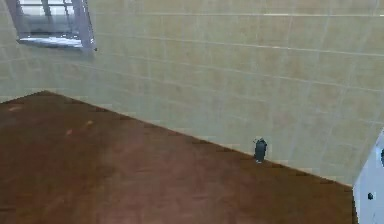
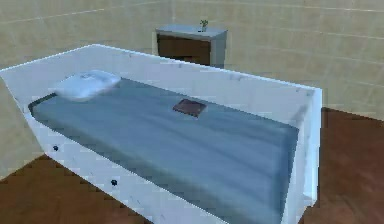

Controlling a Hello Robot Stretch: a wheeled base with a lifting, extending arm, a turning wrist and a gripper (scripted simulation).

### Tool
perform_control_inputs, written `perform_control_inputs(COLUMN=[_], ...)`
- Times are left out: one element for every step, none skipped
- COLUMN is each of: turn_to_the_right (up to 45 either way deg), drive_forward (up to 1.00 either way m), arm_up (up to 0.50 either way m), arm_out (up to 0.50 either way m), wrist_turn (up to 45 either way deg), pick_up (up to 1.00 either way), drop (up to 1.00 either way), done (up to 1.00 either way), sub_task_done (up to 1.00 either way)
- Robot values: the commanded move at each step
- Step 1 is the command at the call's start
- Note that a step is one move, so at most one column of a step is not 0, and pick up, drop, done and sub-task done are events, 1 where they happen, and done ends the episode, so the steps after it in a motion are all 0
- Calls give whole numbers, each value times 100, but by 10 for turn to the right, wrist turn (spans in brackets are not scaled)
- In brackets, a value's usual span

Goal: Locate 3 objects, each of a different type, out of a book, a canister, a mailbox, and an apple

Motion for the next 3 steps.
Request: perform_control_inputs(turn_to_the_right=[-450,-270,0], drive_forward=[0,0,100], arm_up=[0,0,0], arm_out=[0,0,0], wrist_turn=[0,0,0], pick_up=[0,0,0], drop=[0,0,0], done=[0,0,0], sub_task_done=[0,0,0])
